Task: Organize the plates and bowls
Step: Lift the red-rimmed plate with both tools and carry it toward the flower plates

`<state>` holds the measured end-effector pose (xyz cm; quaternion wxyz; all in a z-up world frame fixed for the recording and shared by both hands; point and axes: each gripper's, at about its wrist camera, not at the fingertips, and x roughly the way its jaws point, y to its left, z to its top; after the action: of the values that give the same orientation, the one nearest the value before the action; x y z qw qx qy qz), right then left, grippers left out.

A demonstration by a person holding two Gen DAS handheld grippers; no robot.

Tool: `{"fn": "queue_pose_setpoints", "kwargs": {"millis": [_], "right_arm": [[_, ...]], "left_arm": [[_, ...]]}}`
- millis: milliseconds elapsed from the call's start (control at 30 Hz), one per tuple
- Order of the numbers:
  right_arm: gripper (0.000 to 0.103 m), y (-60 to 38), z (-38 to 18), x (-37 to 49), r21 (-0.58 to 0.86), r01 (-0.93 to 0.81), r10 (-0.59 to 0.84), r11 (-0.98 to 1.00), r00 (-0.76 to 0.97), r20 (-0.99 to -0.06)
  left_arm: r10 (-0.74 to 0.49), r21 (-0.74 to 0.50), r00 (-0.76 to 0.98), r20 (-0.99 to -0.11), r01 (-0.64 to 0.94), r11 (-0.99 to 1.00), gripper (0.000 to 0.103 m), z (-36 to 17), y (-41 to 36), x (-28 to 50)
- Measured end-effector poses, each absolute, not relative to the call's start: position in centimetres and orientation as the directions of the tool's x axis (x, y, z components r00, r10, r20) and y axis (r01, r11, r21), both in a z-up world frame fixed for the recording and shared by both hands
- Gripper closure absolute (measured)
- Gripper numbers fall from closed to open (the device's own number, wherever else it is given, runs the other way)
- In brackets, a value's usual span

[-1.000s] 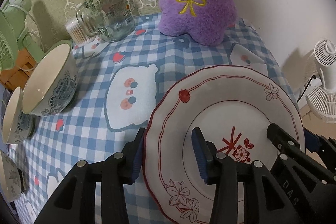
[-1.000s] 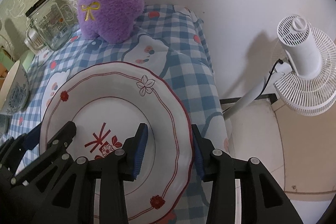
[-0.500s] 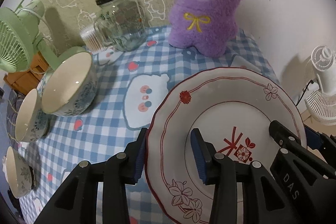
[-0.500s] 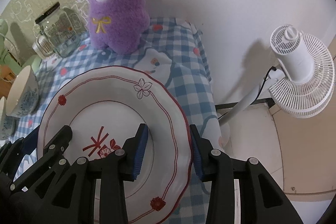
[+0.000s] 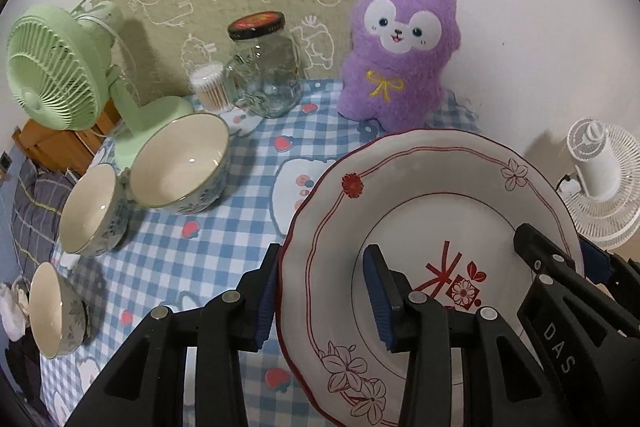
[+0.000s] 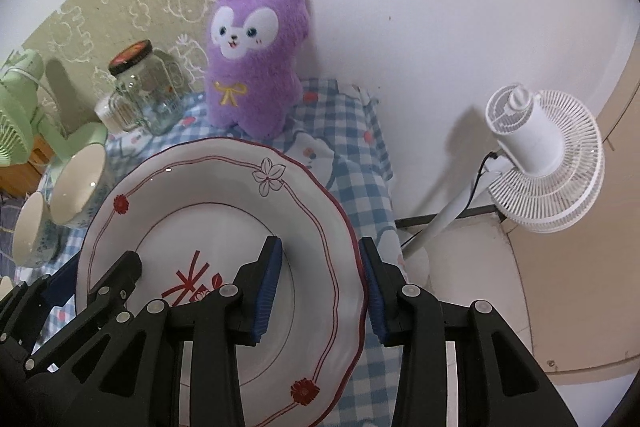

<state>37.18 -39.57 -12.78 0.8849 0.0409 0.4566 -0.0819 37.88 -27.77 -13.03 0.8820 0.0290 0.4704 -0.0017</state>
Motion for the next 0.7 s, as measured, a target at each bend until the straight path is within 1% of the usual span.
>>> {"fn": "queue_pose_setpoints", "kwargs": {"millis": [367, 700], "right_arm": [[0.061, -37.0, -9.1, 33.2, -0.017, 0.165, -0.115, 0.986, 0.605, -0.788], [0.06, -34.4, -7.2, 27.8, -0.025, 0.17, -0.127, 0.985, 0.626, -0.77]], "left_arm": [[0.015, 0.025, 0.587, -0.809, 0.01, 1.0, 0.062, -9.4, -24.9, 33.8], [0.004, 0.019, 0.604, -0.797, 0.019, 1.0, 0.062, -7.5, -22.4, 29.2]]}}
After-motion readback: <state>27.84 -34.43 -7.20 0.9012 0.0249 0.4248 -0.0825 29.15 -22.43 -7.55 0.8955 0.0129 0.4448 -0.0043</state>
